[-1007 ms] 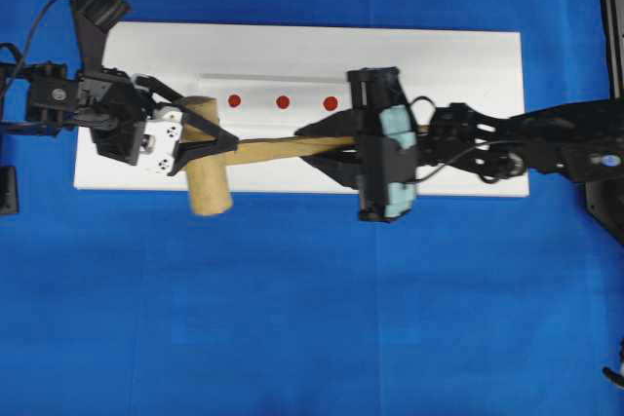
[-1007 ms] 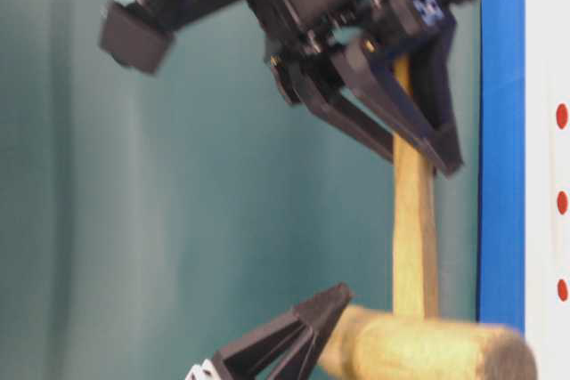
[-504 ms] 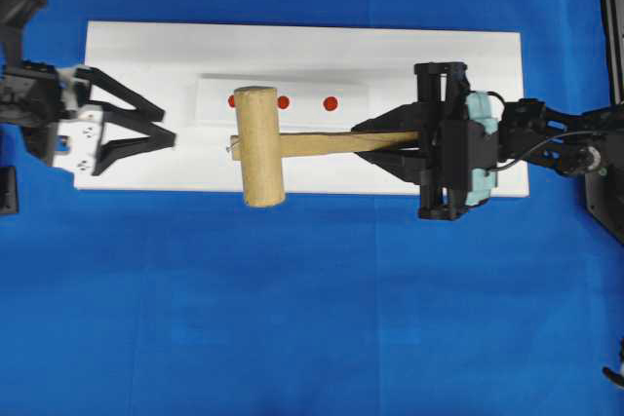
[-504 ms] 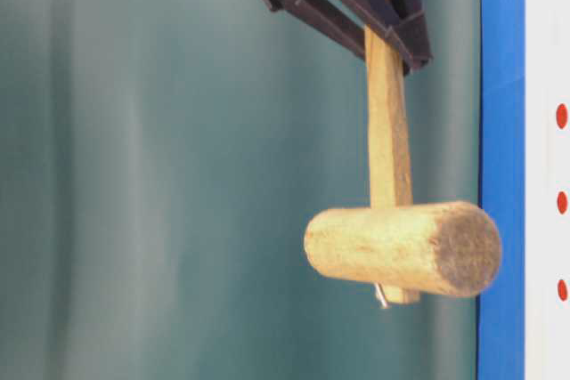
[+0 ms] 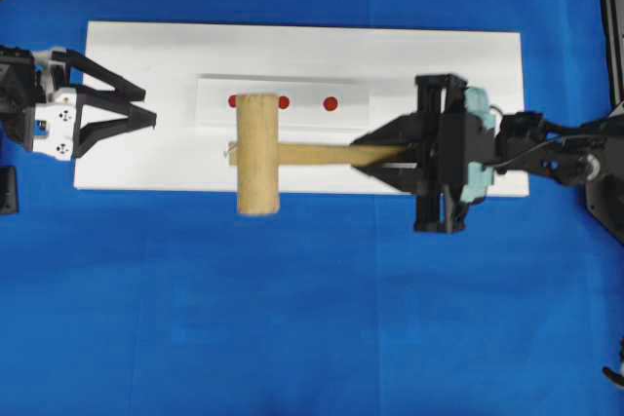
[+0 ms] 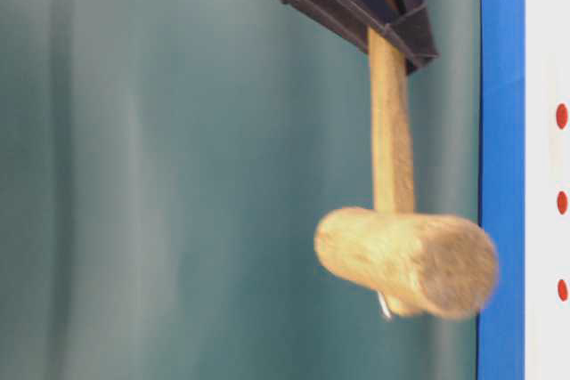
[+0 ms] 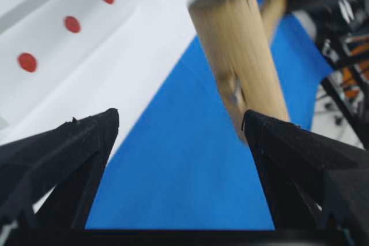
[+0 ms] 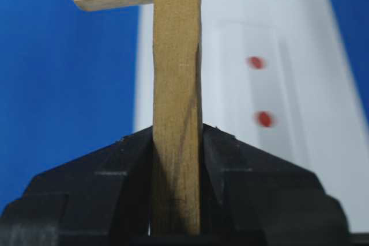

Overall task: Hit the mark with a hammer.
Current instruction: 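Carry the mallet with the right gripper down onto the blue cloth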

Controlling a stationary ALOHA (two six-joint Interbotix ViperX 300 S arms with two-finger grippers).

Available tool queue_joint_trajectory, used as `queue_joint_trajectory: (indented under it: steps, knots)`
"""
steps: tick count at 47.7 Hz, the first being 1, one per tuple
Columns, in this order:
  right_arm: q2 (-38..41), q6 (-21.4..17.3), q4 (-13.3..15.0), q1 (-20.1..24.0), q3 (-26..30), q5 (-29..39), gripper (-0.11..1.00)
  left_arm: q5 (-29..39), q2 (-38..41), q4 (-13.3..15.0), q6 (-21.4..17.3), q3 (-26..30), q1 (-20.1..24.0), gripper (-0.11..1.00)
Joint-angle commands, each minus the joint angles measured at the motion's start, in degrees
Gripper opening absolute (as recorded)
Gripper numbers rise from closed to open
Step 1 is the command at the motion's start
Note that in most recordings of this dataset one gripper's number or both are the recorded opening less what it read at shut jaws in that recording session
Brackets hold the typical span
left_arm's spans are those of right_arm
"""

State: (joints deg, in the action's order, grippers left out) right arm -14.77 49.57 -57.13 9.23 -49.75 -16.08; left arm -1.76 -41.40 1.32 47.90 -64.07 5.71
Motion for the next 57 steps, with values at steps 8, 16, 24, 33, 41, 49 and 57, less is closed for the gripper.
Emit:
queue_joint_trajectory:
  steps: [8,16,24,33,41,49,57]
  knots:
    - [4.31,-3.60,-2.11,9.05,6.50,-4.75,0.08,-0.26,-0.35,-0.18,-1.14,0.35,1.32,0.89]
    - [8.79,-4.57,-5.80,12.04,10.46,-6.68,0.08,-0.26,-0.97,-0.18,-1.23,0.18,1.32,0.89]
    - [13.36,-4.83,-8.96,13.62,14.68,-7.03,0.08,-0.26,-1.49,-0.26,-1.23,-0.09,1.32,0.89]
    - [15.82,-4.83,-10.11,14.15,16.79,-6.94,0.08,-0.26,-1.76,-0.26,-1.32,-0.44,1.32,0.89]
    - [16.35,-4.83,-10.11,14.06,16.61,-7.65,0.08,-0.26,-2.20,-0.26,-1.41,-0.62,1.32,0.89]
    - [19.60,-5.36,-10.28,14.15,16.88,-8.44,0.08,-0.35,-2.37,-0.18,-1.41,-0.70,1.23,0.89]
    - [23.91,-7.56,-10.28,13.89,17.31,-8.44,0.08,-0.26,-2.37,-0.18,-1.41,-0.70,1.41,0.89]
